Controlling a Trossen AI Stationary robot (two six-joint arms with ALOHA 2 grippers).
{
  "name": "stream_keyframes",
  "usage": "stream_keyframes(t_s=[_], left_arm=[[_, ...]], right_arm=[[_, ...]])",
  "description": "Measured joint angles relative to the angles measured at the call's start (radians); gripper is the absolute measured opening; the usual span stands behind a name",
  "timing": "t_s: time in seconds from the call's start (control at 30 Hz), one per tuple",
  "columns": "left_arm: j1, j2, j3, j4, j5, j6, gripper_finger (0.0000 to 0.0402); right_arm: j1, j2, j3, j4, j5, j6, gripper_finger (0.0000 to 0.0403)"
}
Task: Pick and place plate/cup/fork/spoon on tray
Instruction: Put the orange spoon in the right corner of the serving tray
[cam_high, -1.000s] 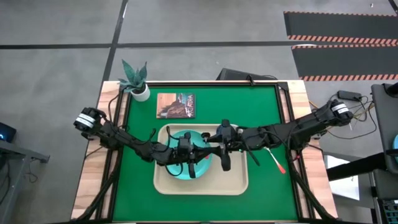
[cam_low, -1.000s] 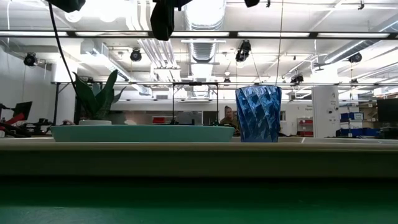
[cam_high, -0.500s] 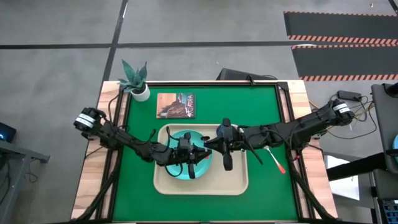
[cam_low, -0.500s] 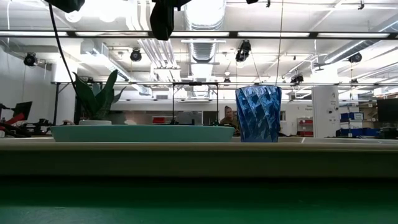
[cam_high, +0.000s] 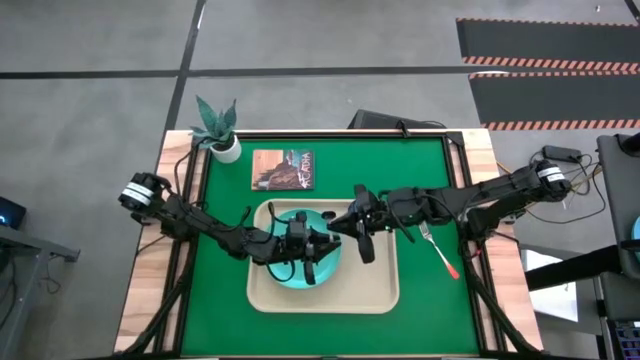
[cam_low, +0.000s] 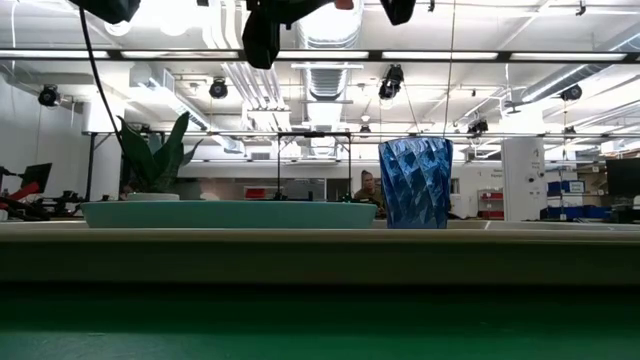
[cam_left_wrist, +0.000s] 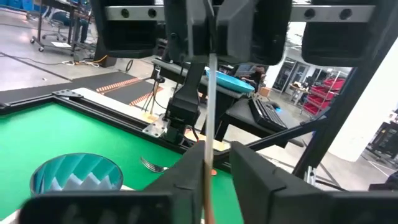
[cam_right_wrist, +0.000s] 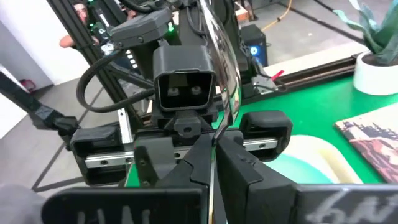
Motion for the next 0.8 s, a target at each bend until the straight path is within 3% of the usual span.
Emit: stream_keyframes(t_s=[0.33,0.43,0.8], left_arm=[[-0.001,0.0,-0.001,-0.003,0.009,0.0,0.0144],[-0.002,0.0,-0.001,-0.011,0.015,0.001,0.0153],[0.002,-0.003,-0.002,-0.023,0.004,0.007,0.0156]], right_arm=[[-0.015,-0.005,0.0,-0.005,-0.06,-0.008,0.0008],[-0.035,-0.029,0.0,-0.037,-0.116,0.004,0.0008],[-0.092,-0.128,0.0,-0.191,-0.165,0.032,0.0008]])
